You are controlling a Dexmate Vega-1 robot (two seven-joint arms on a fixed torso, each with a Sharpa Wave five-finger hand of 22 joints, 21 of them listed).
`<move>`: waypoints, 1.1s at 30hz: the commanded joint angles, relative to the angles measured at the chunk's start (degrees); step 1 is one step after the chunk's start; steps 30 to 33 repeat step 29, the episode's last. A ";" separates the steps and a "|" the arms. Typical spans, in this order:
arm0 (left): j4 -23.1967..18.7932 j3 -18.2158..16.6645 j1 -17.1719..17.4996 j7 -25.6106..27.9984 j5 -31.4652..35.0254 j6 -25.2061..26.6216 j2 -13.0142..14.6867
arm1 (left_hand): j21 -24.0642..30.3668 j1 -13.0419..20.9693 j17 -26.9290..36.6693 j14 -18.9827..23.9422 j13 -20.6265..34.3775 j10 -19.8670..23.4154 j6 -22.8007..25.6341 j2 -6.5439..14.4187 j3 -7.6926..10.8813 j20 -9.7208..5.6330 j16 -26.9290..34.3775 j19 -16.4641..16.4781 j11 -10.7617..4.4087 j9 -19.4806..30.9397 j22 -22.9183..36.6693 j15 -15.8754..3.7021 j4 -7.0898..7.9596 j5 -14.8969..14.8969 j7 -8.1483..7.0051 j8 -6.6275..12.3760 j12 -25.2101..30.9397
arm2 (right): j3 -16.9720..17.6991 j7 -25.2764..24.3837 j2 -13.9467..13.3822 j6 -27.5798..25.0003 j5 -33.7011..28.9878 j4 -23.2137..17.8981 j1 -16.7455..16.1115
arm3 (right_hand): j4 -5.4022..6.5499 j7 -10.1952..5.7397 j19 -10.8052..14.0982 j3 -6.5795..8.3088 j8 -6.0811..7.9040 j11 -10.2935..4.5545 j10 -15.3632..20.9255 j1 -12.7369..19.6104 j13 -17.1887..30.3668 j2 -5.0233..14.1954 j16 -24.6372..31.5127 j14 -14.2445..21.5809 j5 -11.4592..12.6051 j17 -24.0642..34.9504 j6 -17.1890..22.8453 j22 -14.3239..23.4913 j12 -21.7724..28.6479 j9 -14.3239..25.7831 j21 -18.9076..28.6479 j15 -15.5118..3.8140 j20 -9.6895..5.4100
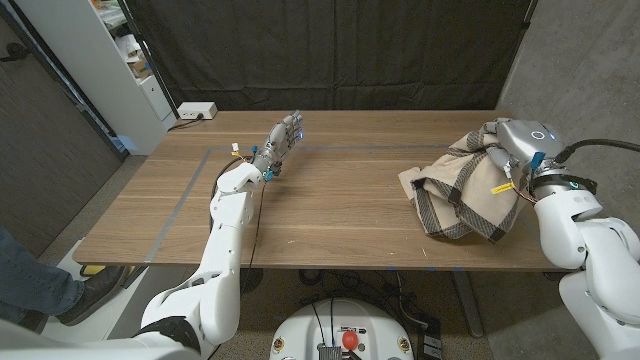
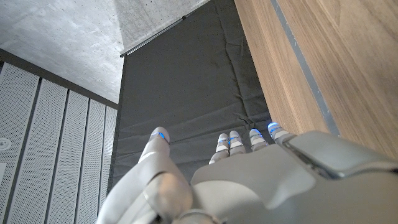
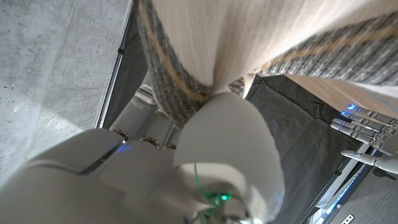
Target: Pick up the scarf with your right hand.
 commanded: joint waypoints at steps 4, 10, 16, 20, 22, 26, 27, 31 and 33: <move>1.03 -0.01 -0.38 -0.28 -0.26 -0.40 0.28 | 0.36 0.11 0.30 0.06 0.12 -0.05 0.50 0.61 -0.14 -0.12 0.31 -4.35 -0.08 0.30 0.28 -0.25 -0.14 -0.12 0.08 0.29 0.10 | 1.38 1.15 1.15 1.15 0.08 -2.03 1.57 | 0.15 0.69 -0.42 -0.18 -0.35 -0.22 1.10 0.75 0.04 0.06 0.56 0.66 -0.09 0.18 0.56 0.25 -0.26 -0.30 1.27 -7.40 -4.12; 2.35 -0.17 -1.11 -0.29 -0.31 -1.05 0.18 | 0.35 0.17 0.29 0.11 0.11 -0.10 0.54 0.68 -0.09 -0.11 0.32 -4.37 -0.04 0.30 0.28 -0.34 -0.16 -0.13 0.09 0.29 0.08 | 1.62 1.95 1.13 1.47 -0.09 -2.26 2.77 | 0.17 0.55 -0.59 -0.22 -0.26 -0.25 1.44 0.76 0.38 0.06 0.83 1.04 -0.10 0.28 0.84 0.35 -0.24 -0.35 2.01 -7.40 -4.10; 3.52 -0.38 -1.76 -0.23 -0.08 -1.43 0.21 | 0.36 0.24 0.29 0.09 0.11 -0.04 0.55 0.75 -0.04 -0.12 0.31 -4.37 -0.01 0.30 0.28 -0.28 -0.18 -0.13 0.07 0.28 0.10 | 1.54 3.16 1.07 1.54 -0.26 -2.37 4.20 | 0.16 0.44 -0.63 -0.24 -0.26 -0.25 1.51 0.79 0.67 0.03 0.97 1.22 -0.09 0.35 0.74 0.39 -0.25 -0.28 2.50 -7.38 -4.14; 4.48 -0.57 -2.29 -0.38 0.05 -1.84 0.34 | 0.35 0.28 0.29 0.09 0.11 -0.07 0.59 0.79 -0.02 -0.13 0.31 -4.38 -0.07 0.30 0.28 -0.33 -0.19 -0.14 0.12 0.30 0.08 | 1.42 3.61 0.95 1.75 -0.25 -2.25 4.91 | 0.19 0.42 -0.64 -0.24 -0.27 -0.33 1.54 0.76 0.79 0.06 0.92 1.19 -0.10 0.29 0.75 0.41 -0.25 -0.31 2.70 -7.37 -4.18; 4.72 -0.71 -2.44 -0.30 0.10 -1.86 0.29 | 0.35 0.30 0.28 0.11 0.11 -0.02 0.51 0.82 0.00 -0.13 0.31 -4.37 -0.07 0.30 0.28 -0.32 -0.20 -0.14 0.07 0.26 0.10 | 1.30 3.76 0.97 1.71 -0.40 -2.21 5.22 | 0.19 0.41 -0.78 -0.24 -0.29 -0.34 1.57 0.76 0.80 0.05 0.97 1.20 -0.10 0.38 0.83 0.43 -0.33 -0.41 2.89 -7.34 -4.18; 5.18 -0.85 -2.70 -0.39 0.32 -1.98 0.34 | 0.34 0.34 0.28 0.08 0.11 -0.01 0.61 0.86 0.03 -0.14 0.30 -4.41 0.00 0.30 0.28 -0.40 -0.21 -0.15 0.05 0.30 0.11 | 1.12 3.75 0.99 1.71 -0.60 -2.06 5.75 | 0.23 0.42 -0.91 -0.27 -0.24 -0.32 1.65 0.71 0.90 0.05 0.98 1.20 -0.10 0.34 0.84 0.48 -0.46 -0.32 3.38 -7.36 -4.14; 5.29 -0.87 -2.75 -0.35 0.42 -2.05 0.37 | 0.34 0.35 0.28 0.10 0.11 -0.02 0.60 0.87 0.03 -0.15 0.31 -4.41 0.01 0.30 0.28 -0.35 -0.21 -0.15 0.05 0.29 0.10 | 1.09 3.70 0.99 1.76 -0.55 -2.00 5.84 | 0.22 0.40 -0.96 -0.27 -0.28 -0.33 1.74 0.72 0.89 0.03 0.99 1.20 -0.10 0.36 0.78 0.48 -0.48 -0.35 3.46 -7.36 -4.16; 5.64 -1.05 -2.91 -0.48 0.40 -1.96 0.44 | 0.35 0.37 0.28 0.05 0.11 -0.04 0.60 0.89 0.05 -0.15 0.28 -4.40 -0.03 0.30 0.28 -0.33 -0.22 -0.15 0.06 0.29 0.09 | 0.91 3.78 0.96 1.70 -0.85 -1.92 6.06 | 0.26 0.40 -1.07 -0.28 -0.33 -0.35 1.87 0.67 0.91 0.06 0.95 1.16 -0.10 0.30 0.83 0.50 -0.53 -0.47 3.72 -7.36 -4.12; 5.64 -1.05 -2.91 -0.48 0.40 -1.96 0.44 | 0.35 0.37 0.28 0.05 0.11 -0.04 0.60 0.89 0.05 -0.15 0.28 -4.40 -0.03 0.30 0.28 -0.33 -0.22 -0.15 0.06 0.29 0.09 | 0.91 3.78 0.96 1.70 -0.85 -1.92 6.06 | 0.26 0.40 -1.07 -0.28 -0.33 -0.35 1.87 0.67 0.91 0.06 0.95 1.16 -0.10 0.30 0.83 0.50 -0.53 -0.47 3.72 -7.36 -4.12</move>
